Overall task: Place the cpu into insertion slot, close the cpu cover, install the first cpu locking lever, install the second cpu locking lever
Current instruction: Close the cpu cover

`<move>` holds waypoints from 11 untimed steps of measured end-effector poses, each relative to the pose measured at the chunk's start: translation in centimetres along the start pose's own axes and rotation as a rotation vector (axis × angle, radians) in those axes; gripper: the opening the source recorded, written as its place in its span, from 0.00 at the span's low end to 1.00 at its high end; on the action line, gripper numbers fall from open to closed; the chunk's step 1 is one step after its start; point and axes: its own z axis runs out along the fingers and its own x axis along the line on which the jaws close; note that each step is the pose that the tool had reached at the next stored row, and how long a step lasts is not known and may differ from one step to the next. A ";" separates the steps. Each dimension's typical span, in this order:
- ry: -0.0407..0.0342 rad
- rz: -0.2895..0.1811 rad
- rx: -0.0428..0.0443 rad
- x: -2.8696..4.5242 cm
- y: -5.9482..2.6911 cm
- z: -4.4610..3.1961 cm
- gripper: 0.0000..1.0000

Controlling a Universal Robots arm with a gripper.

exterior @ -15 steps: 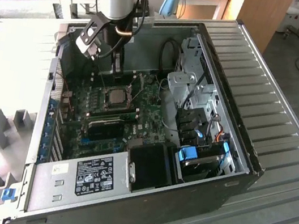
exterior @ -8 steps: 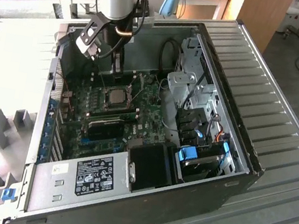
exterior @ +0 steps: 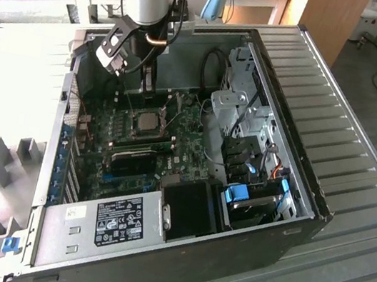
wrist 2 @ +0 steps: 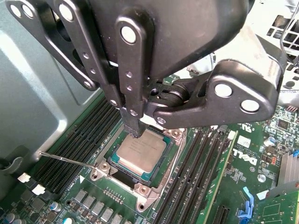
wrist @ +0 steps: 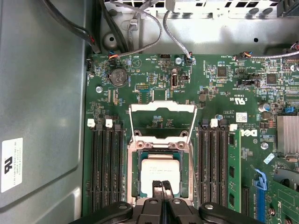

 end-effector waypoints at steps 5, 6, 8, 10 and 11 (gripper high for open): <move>-0.0001 0.000 0.0000 0.01 0.01 -0.27 0.10; 0.0000 0.000 -0.0001 0.01 0.01 -0.37 0.10; 0.0000 0.000 -0.0001 0.01 0.03 -0.67 0.10; 0.0001 0.000 -0.0001 0.02 0.05 -1.06 0.10; 0.0000 0.000 -0.0001 0.03 0.06 -1.27 0.10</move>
